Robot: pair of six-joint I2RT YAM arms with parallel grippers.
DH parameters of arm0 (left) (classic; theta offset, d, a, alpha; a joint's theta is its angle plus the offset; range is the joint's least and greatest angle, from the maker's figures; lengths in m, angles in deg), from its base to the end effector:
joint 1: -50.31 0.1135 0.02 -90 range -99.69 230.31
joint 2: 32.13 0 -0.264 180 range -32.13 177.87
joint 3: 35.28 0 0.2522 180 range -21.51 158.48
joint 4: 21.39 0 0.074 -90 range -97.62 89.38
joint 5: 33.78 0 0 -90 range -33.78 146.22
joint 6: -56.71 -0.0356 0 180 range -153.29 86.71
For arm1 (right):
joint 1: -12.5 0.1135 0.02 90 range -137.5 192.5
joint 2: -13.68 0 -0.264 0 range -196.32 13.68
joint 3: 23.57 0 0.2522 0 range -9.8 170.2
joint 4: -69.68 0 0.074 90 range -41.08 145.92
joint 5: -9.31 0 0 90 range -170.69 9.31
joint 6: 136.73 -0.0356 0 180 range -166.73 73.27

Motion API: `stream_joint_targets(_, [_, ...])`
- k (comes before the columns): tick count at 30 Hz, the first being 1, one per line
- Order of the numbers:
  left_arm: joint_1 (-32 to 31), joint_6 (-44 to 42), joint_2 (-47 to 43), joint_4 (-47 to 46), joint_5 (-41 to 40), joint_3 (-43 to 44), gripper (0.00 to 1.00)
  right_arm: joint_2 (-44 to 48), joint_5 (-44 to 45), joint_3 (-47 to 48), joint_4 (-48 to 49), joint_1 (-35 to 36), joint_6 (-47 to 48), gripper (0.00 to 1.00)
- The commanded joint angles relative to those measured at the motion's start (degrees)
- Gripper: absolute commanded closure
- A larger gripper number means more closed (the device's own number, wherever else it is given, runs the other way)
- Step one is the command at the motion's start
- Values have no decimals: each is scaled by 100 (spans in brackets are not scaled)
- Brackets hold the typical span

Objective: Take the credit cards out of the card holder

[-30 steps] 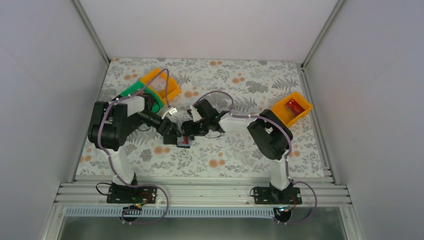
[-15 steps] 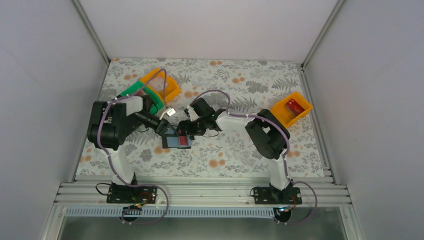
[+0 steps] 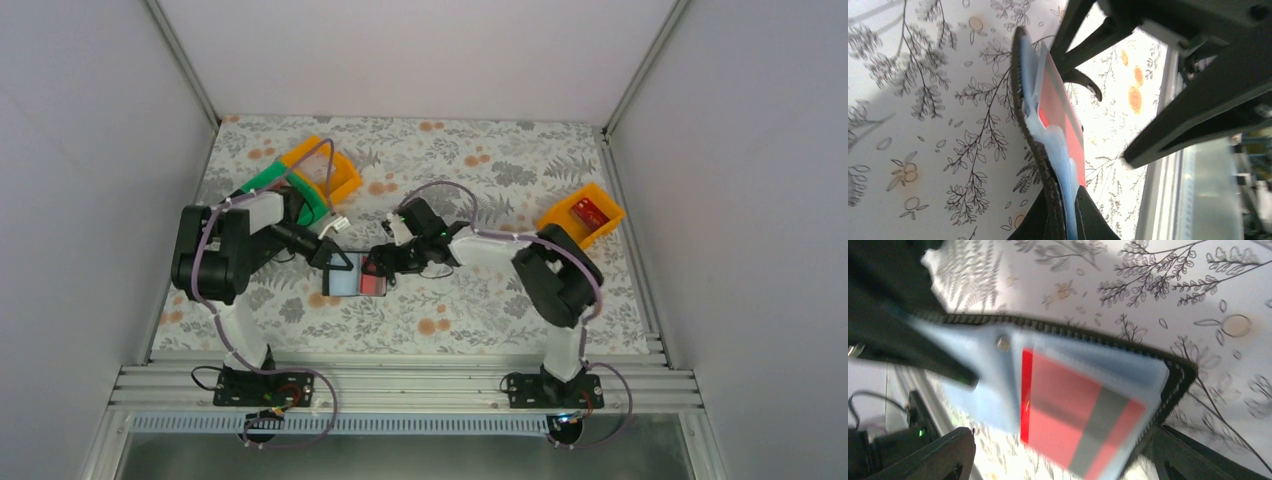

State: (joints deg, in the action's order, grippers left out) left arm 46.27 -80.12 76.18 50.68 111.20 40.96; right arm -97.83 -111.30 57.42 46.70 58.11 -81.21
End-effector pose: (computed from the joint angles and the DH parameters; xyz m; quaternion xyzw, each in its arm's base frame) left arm 0.2908 -0.0498 0.1387 0.3268 0.8194 -0.4663 0.0654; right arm 0.2643 0.2959 0.1469 -0.1711 0.9037 0.3862 0.0700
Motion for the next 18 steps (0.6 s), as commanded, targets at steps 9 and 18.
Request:
stream_joint_targets(9, [-943, -382, -2250, 437, -1287, 966, 97, 3331, -825, -1705, 253, -908, 2260, 3])
stream_joint_targets(18, [-1515, -230, -3035, 1646, -1207, 2692, 98, 4489, -1195, -1585, 416, -992, 2993, 1])
